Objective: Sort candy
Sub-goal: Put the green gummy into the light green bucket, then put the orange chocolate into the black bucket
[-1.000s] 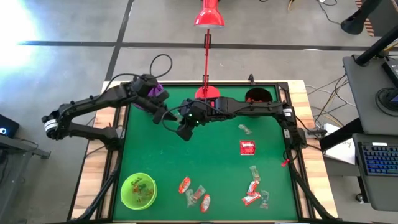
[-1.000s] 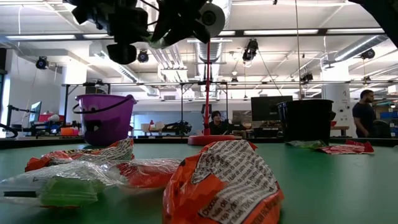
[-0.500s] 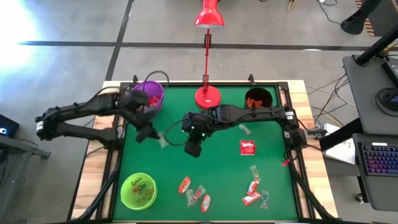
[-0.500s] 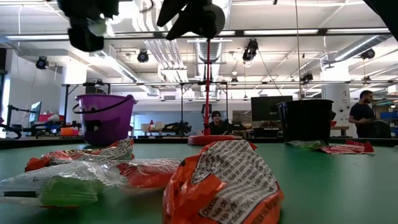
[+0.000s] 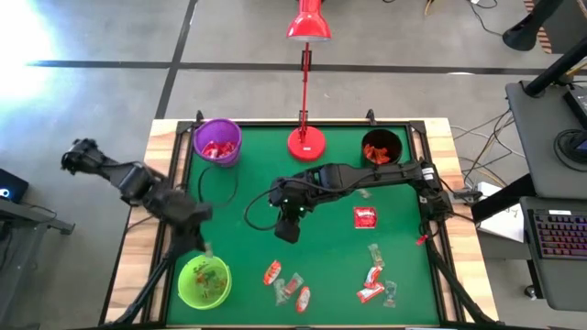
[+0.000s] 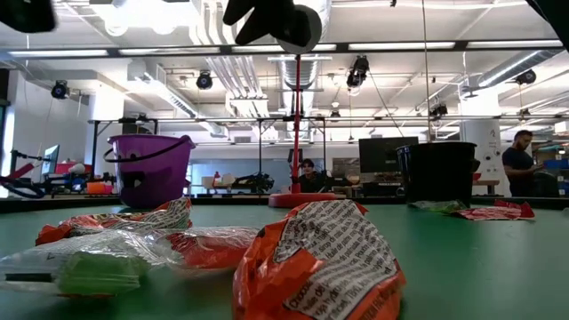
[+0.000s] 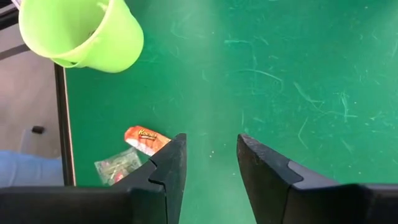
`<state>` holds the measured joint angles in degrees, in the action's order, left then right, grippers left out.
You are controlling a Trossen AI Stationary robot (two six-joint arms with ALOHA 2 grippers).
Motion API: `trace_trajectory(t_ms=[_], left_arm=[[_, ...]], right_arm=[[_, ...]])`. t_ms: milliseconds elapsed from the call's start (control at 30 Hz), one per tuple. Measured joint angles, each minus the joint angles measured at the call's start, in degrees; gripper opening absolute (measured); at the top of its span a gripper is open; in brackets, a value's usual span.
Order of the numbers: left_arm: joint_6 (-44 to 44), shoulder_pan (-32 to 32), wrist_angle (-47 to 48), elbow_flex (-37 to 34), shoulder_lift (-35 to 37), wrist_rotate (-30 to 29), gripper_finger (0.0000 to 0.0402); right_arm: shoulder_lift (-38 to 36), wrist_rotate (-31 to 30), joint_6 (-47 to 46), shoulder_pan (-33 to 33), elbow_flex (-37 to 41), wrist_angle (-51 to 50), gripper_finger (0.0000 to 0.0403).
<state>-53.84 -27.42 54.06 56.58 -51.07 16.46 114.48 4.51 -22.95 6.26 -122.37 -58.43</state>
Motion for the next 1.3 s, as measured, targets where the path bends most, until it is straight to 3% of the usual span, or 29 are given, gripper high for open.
trace_trajectory(t_ms=[167, 333, 533, 700, 1000, 1300], left_arm=[[-5.62, -8.77, -1.25, 0.0, -2.12, -2.34, 0.0], [-6.67, -10.84, -3.81, 0.0, -5.24, -2.41, 0.0008], [-6.51, -10.82, -3.96, 0.0, -8.13, -0.49, 0.0061], [-4.92, -10.82, -3.91, 0.0, -9.01, -1.19, 0.0104], [-2.23, -10.82, -3.93, 0.0, -8.96, -10.23, 0.0122], [0.01, -10.82, -4.11, 0.0, -8.88, -29.82, 0.0123]], right_arm=[[0.0, -0.01, -0.3, 0.38, 0.0, -0.58, 0.0138], [0.0, 0.0, -3.62, 1.15, 0.0, -4.34, 0.0136], [0.0, -0.69, -7.24, 3.76, 0.35, -11.66, 0.0128], [0.0, -5.81, -5.19, 7.85, 1.55, -12.36, 0.0129], [0.02, -5.98, 2.97, 10.32, 6.47, -0.05, 0.0127], [0.07, -4.63, 9.93, 9.92, 15.94, 15.16, 0.0128]])
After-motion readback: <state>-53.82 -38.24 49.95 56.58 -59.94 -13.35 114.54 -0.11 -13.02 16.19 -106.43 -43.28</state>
